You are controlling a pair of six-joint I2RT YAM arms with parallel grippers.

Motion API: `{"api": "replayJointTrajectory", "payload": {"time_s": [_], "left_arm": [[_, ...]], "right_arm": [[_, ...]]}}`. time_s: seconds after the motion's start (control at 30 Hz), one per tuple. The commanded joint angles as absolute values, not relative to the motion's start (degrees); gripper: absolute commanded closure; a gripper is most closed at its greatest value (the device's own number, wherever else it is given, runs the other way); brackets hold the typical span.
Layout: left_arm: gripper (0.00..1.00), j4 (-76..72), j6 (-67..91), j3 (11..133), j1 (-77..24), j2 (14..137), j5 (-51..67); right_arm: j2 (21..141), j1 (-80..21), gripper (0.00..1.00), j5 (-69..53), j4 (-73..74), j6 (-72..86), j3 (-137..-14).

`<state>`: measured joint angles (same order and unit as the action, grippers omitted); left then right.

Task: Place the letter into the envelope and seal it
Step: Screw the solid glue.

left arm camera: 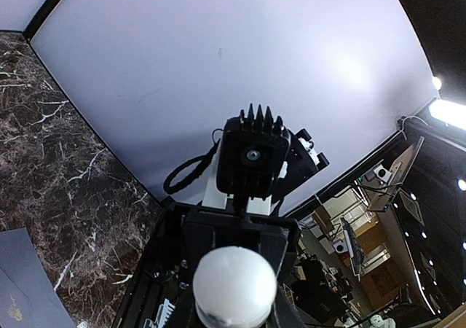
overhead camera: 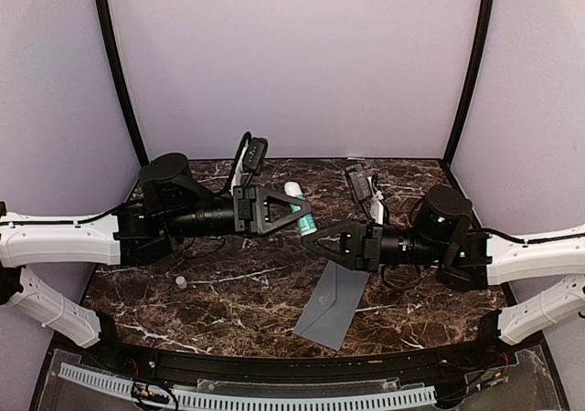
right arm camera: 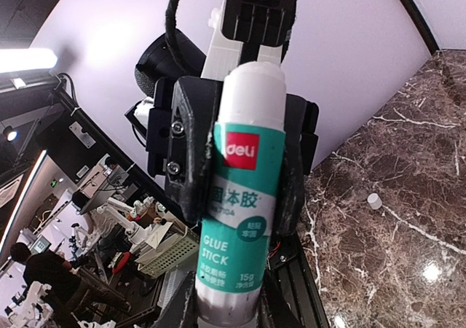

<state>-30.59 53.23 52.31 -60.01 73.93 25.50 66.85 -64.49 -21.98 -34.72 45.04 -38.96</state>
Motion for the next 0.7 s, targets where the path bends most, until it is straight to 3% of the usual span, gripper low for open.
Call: {"api": "replayJointTrajectory", "payload": {"time_s": [0.0, 0.2, 0.67], "left_arm": [[0.93, -32.0, 52.7, 51.9, -60.3, 71.5, 26.3], [0.94, -28.7, 50.2, 52.0, -60.3, 70.6, 25.0], [0.96, -10.4, 41.8, 52.7, -60.3, 68.8, 11.5]], "right_arm": [[66.0, -64.2, 0.81, -22.2, -36.6, 45.2, -38.2], [65.8, -64.2, 0.98, -20.7, -35.0, 44.7, -38.5], [73.6, -65.9, 1.00, -3.0, -6.8, 35.3, -53.7]]}}
